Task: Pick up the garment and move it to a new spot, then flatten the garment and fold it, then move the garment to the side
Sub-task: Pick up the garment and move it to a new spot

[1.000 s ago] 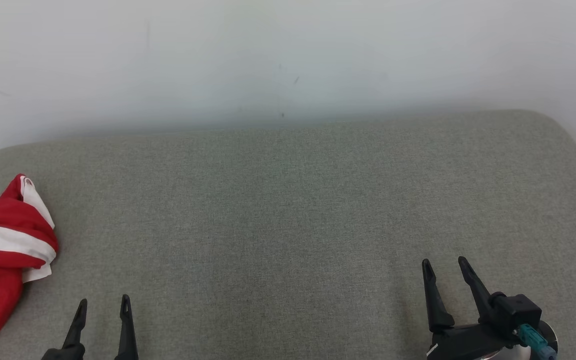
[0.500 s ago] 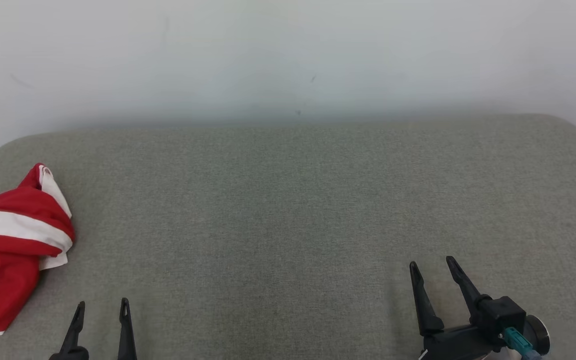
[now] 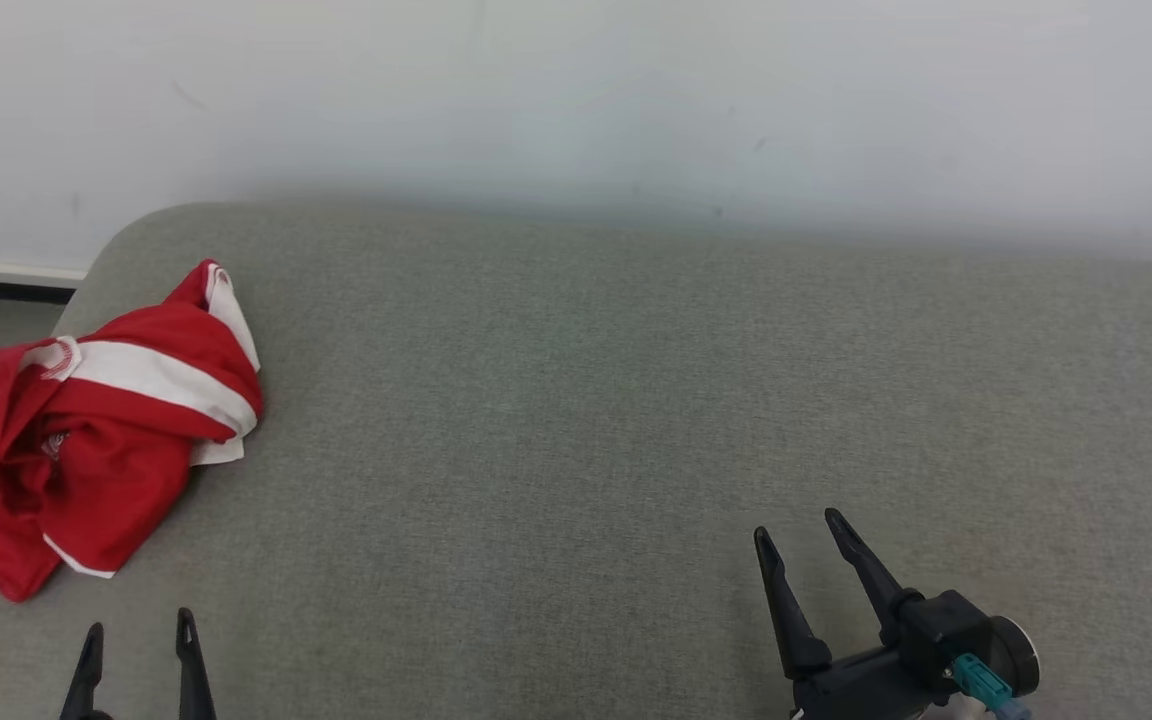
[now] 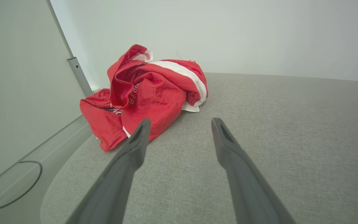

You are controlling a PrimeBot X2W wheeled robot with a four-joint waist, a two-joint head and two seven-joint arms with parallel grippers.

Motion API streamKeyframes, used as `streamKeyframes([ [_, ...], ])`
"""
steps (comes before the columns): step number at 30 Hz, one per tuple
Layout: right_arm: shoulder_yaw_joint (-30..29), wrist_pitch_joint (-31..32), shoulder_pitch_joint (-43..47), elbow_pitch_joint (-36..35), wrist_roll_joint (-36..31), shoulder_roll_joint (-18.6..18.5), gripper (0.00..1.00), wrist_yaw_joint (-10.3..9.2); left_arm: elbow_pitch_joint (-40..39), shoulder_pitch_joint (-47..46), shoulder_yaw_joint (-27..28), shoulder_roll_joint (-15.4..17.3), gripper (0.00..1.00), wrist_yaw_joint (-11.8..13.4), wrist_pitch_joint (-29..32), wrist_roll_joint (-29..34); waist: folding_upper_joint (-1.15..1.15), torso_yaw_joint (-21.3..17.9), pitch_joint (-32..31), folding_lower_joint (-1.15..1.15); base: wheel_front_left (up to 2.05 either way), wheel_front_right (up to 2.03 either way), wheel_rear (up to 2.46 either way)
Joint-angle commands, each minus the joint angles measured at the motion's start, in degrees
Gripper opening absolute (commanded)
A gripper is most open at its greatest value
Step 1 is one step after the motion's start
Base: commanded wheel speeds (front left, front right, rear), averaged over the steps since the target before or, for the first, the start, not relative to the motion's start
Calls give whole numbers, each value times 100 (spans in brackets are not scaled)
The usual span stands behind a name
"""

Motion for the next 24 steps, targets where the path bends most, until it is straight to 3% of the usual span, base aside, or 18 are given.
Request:
streamKeyframes([
  [1, 37, -3, -21, -9, 25, 12, 100, 19, -18, 83, 42, -10, 100, 27, -20, -26, 0, 265, 107, 0, 0, 0, 0],
  [13, 365, -3, -116, -14, 157, -62, 100, 19, -130, 279, 405, -62, 100, 127, -20, -69, 0, 716, 176, 0, 0, 0, 0],
  [19, 424, -3, -163, -16, 195, -109, 100, 19, -96, 179, 447, -75, 100, 134, -20, -75, 0, 619, 298, 0, 0, 0, 0],
  [24, 392, -3, -275, -59, 192, -198, 100, 19, 90, -254, 433, -50, 100, -88, -19, -298, 0, 364, 624, 0, 0, 0, 0],
])
